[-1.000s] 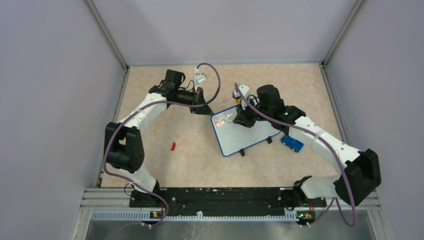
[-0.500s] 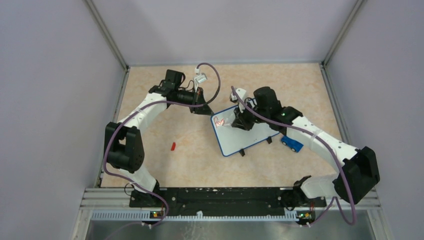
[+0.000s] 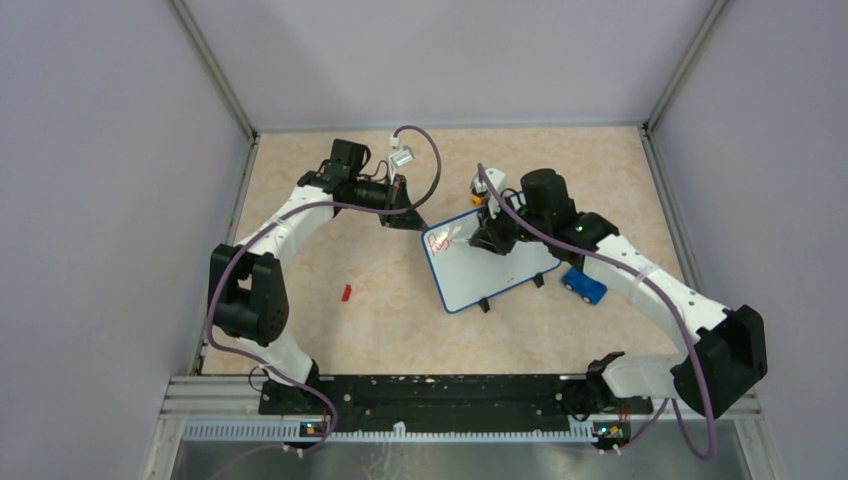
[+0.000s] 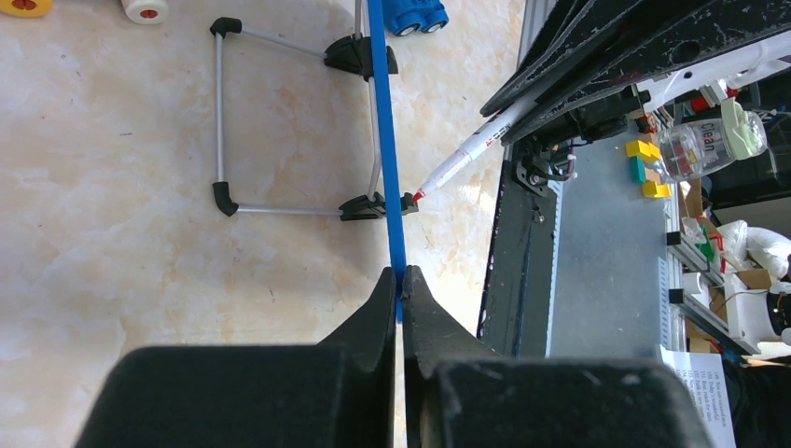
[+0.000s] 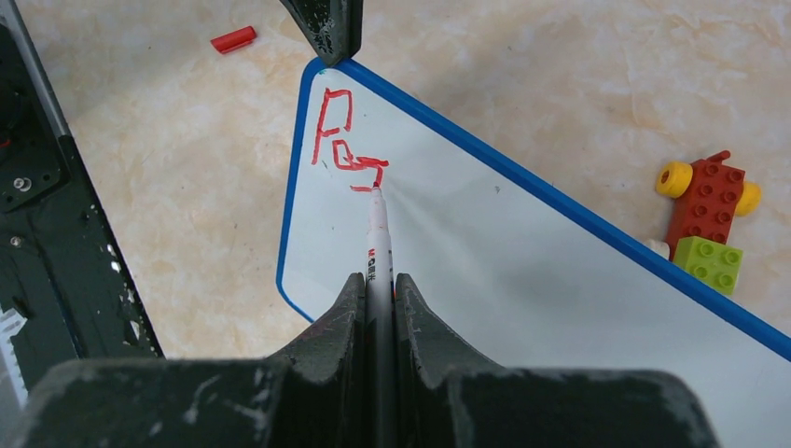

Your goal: Write a sentence on the whiteboard

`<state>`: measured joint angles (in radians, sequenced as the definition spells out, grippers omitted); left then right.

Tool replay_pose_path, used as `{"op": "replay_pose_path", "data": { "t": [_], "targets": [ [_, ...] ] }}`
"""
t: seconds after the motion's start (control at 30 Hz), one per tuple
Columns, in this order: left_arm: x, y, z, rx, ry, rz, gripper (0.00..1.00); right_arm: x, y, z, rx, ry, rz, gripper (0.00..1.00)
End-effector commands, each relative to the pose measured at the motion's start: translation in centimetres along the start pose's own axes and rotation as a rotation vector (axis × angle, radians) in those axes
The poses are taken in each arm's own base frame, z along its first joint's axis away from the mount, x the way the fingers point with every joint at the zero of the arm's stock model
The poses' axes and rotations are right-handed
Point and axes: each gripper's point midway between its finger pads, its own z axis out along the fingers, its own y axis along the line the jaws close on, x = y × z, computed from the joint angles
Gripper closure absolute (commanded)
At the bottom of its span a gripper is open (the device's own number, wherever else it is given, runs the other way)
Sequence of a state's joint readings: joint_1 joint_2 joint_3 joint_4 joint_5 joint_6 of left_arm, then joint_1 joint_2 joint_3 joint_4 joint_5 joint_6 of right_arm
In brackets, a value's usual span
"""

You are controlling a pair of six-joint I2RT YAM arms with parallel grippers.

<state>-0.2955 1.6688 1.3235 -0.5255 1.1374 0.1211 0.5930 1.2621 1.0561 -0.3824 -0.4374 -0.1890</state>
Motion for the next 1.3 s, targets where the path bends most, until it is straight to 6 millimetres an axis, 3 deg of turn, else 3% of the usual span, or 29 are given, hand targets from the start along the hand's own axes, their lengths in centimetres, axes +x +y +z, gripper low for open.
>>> {"op": "replay_pose_path", "data": {
  "t": [0.0, 0.43, 0.67, 1.27],
  "targets": [
    [-0.5, -1.8, -0.2, 0.032, -0.012, 0.035, 1.0, -2.6, -0.6, -0.3, 0.018, -0.068, -0.022, 1.0],
    [-0.4, -1.6, -0.2, 0.03, -0.01, 0.033, 1.0, -2.7, -1.5, 0.5, 0.045, -0.059, -0.018, 1.0],
    [-0.4, -1.6, -0.2, 0.029, -0.01, 0.035, 1.0, -2.5, -2.8, -0.7, 0.083, -0.07, 0.0, 1.0],
    [-0.6, -1.7, -0.2, 0.029, -0.012, 0.036, 1.0, -0.1, -1.0, 0.4, 0.006, 0.014, -0.018, 1.0]
  ]
}}
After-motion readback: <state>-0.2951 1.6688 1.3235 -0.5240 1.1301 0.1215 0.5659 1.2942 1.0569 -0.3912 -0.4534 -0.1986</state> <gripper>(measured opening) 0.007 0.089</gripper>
